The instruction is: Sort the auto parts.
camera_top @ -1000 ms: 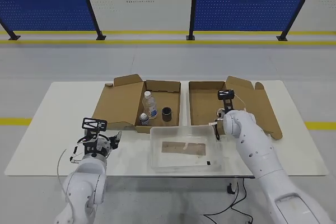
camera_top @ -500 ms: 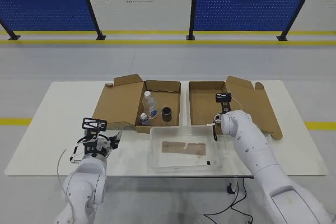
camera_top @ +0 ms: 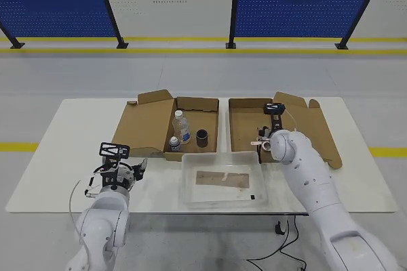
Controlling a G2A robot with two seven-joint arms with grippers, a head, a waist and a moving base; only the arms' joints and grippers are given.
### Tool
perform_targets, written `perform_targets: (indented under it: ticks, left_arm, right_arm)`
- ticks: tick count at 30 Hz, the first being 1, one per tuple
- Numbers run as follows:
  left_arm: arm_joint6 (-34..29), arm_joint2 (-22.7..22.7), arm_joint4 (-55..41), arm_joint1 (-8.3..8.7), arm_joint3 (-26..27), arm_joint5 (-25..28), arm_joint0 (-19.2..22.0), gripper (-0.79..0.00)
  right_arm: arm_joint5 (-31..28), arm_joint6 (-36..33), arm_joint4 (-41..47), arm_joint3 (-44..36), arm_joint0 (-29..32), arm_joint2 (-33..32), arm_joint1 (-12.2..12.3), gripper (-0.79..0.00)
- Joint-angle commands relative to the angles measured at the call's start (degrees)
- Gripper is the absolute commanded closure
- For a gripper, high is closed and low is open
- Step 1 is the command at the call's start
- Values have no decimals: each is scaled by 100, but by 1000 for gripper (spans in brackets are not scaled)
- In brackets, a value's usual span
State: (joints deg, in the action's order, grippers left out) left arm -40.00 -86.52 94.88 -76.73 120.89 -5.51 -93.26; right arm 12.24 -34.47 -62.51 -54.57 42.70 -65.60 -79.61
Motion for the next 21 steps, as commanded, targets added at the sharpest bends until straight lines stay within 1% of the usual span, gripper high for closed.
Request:
perform_targets:
  ticks: [1,6,8,14,21]
  left_arm:
    - [0,0,0,0,0,0,0,-785]
    - [0,0,0,0,0,0,0,-785]
    - [0,0,0,0,0,0,0,-785]
    - [0,0,0,0,0,0,0,-785]
    - [0,0,0,0,0,0,0,-785]
  right_arm:
    - [-54,158,53,-507,226,-157,43,-785]
    - [-441,706,193,-1690,917,-540,151,-785]
    - [-637,996,486,-2285,1348,-751,185,-785]
    - [-815,1318,703,-3495,2247,-1114,260,-785]
    - [-930,1703,1106,-4804,3498,-1579,325,-785]
